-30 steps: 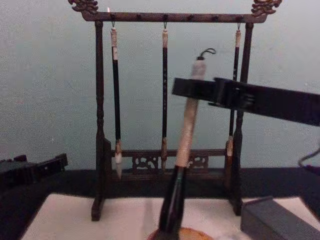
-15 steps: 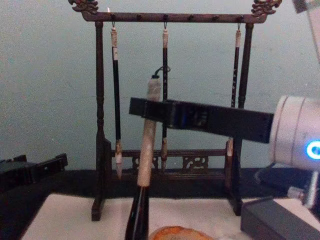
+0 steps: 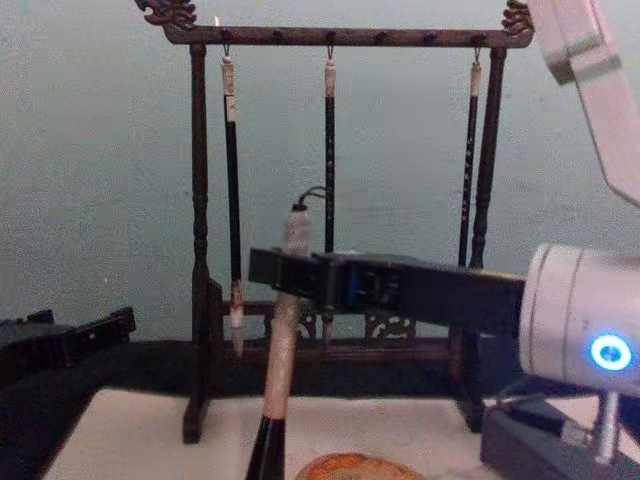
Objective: Pick up the brush from the inkstone, write on the paper, then place the brush back to its original position.
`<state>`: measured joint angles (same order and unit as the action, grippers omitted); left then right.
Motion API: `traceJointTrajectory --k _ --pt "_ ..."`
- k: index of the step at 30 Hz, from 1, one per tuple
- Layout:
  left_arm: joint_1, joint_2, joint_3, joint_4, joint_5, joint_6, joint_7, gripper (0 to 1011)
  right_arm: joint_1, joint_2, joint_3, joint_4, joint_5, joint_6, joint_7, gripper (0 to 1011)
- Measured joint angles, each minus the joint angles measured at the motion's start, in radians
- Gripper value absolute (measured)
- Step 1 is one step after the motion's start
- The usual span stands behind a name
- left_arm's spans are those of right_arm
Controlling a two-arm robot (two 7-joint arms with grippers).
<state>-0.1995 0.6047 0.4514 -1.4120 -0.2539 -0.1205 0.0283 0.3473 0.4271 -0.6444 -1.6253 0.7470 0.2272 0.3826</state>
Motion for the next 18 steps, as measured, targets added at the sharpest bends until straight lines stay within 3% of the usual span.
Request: traceJointTrajectory --k 8,18 --pt "0.0 0.0 0.0 0.0 0.0 0.0 0.0 1002 -0.041 0.023 0.035 -0.003 0.011 0.003 -0.002 179" --pt "0.0 0.0 0.0 0.0 0.0 0.0 0.0 1002 -0.084 0.059 0.073 -0.055 0.013 0.003 -0.016 179"
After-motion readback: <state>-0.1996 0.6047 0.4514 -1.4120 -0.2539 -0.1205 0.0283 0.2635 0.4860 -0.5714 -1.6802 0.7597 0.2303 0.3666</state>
